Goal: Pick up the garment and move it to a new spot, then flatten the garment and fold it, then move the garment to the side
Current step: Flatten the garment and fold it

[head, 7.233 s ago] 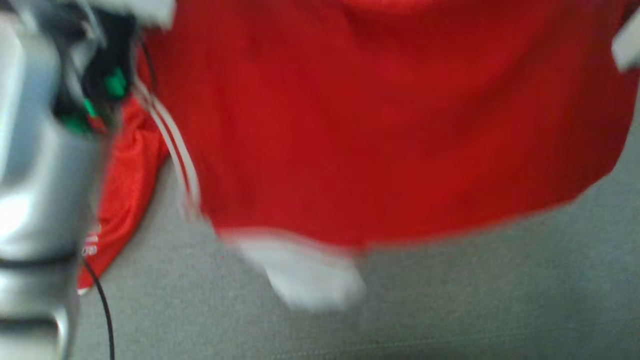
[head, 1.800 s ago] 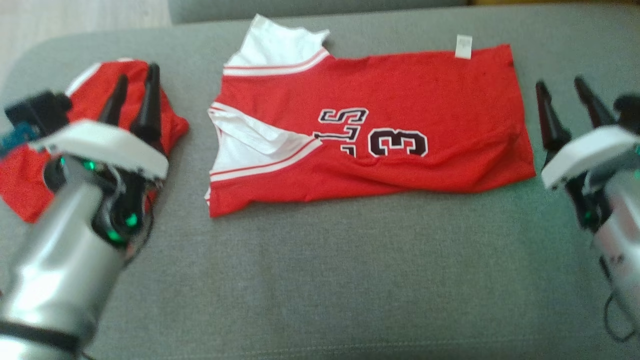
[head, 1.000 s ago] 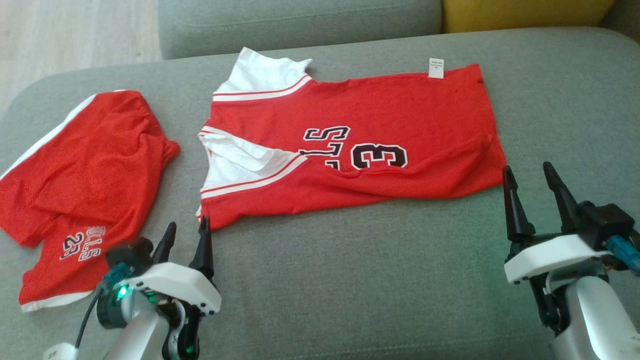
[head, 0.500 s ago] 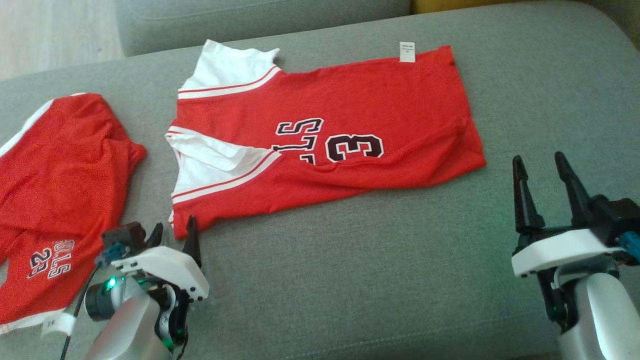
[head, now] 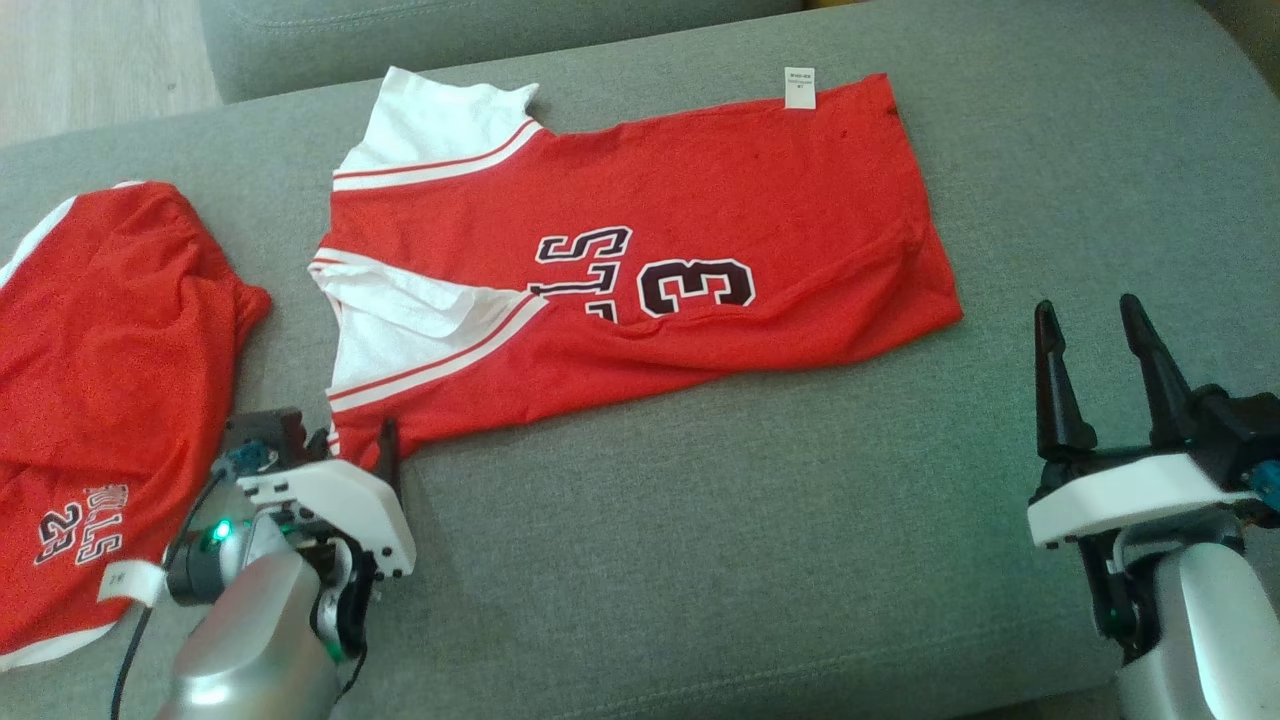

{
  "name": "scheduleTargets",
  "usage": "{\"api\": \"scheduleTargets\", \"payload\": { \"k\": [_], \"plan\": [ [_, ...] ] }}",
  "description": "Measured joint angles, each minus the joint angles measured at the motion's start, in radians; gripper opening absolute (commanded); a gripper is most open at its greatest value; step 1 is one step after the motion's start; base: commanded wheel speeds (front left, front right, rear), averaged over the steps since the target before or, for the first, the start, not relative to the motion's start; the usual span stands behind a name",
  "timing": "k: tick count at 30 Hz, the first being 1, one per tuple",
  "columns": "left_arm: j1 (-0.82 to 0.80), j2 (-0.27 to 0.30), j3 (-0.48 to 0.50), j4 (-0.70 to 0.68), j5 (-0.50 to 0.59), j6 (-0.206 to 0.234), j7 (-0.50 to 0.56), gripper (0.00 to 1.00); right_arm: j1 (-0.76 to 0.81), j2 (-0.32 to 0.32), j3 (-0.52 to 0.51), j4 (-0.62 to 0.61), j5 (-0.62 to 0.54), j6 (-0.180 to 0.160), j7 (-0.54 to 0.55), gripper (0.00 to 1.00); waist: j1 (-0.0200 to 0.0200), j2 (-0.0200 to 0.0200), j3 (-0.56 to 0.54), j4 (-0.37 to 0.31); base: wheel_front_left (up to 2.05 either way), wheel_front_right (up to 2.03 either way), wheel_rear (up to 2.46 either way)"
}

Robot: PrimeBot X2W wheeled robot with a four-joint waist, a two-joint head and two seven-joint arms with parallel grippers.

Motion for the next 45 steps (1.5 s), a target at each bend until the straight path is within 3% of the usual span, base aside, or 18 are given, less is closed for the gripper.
{"api": "scheduleTargets", "payload": {
  "k": [1,2,3,11,22,36,41,42,43,44,45],
  "plan": [
    [-0.005,0.000,-0.002,0.006,0.000,0.000,0.007,1.00,0.000,0.000,0.000,-0.001,0.000,0.000,0.000,1.00,0.0000,0.0000,0.001,0.000,0.00,0.00,0.00],
    [-0.012,0.000,-0.006,0.014,0.003,-0.001,0.009,0.56,0.000,0.001,0.000,-0.001,-0.002,0.000,0.000,1.00,0.0000,0.0000,0.002,0.000,0.00,0.00,0.00],
    [-0.018,0.000,-0.010,0.018,0.007,-0.004,0.017,0.00,0.000,0.001,0.000,-0.002,-0.006,0.000,0.000,1.00,0.0000,0.0000,0.002,0.001,0.00,0.00,0.00],
    [-0.029,-0.005,-0.029,0.001,0.012,-0.021,-0.056,0.00,-0.005,0.025,-0.031,0.046,-0.007,0.000,0.059,1.00,0.0000,0.0000,0.000,0.027,0.00,0.00,0.00],
    [-0.013,0.012,0.000,-0.267,0.073,0.006,-0.099,0.00,-0.154,0.057,-0.187,0.272,-0.017,0.000,0.195,1.00,0.0000,0.0000,0.014,0.105,0.00,0.00,0.00],
    [0.028,0.018,-0.018,-0.392,0.098,0.008,-0.099,0.00,-0.364,0.059,-0.245,0.596,0.018,0.000,0.257,1.00,0.0000,0.0000,0.086,0.158,0.00,0.00,0.00],
    [0.026,0.018,-0.031,-0.394,0.098,0.009,-0.098,0.00,-0.437,0.054,-0.209,0.664,0.049,0.000,0.274,1.00,0.0000,0.0000,0.100,0.165,0.00,0.00,0.00],
    [0.025,0.018,-0.031,-0.394,0.098,0.009,-0.097,0.00,-0.448,0.054,-0.196,0.671,0.049,0.000,0.275,0.72,0.0000,0.0000,0.102,0.166,0.00,0.00,0.00],
    [0.024,0.018,-0.032,-0.394,0.098,0.009,-0.097,0.00,-0.457,0.054,-0.189,0.677,0.047,0.000,0.277,0.25,0.0000,0.0000,0.103,0.166,0.00,0.00,0.00],
    [0.023,0.018,-0.032,-0.393,0.098,0.011,-0.097,0.00,-0.461,0.055,-0.185,0.678,0.042,0.000,0.277,0.00,0.0000,0.0000,0.103,0.166,0.00,0.00,0.00],
    [0.021,0.018,-0.032,-0.392,0.098,0.011,-0.097,0.00,-0.461,0.054,-0.181,0.681,0.035,0.000,0.274,0.00,0.0000,0.0000,0.101,0.165,0.00,0.00,0.00]
  ]
}}
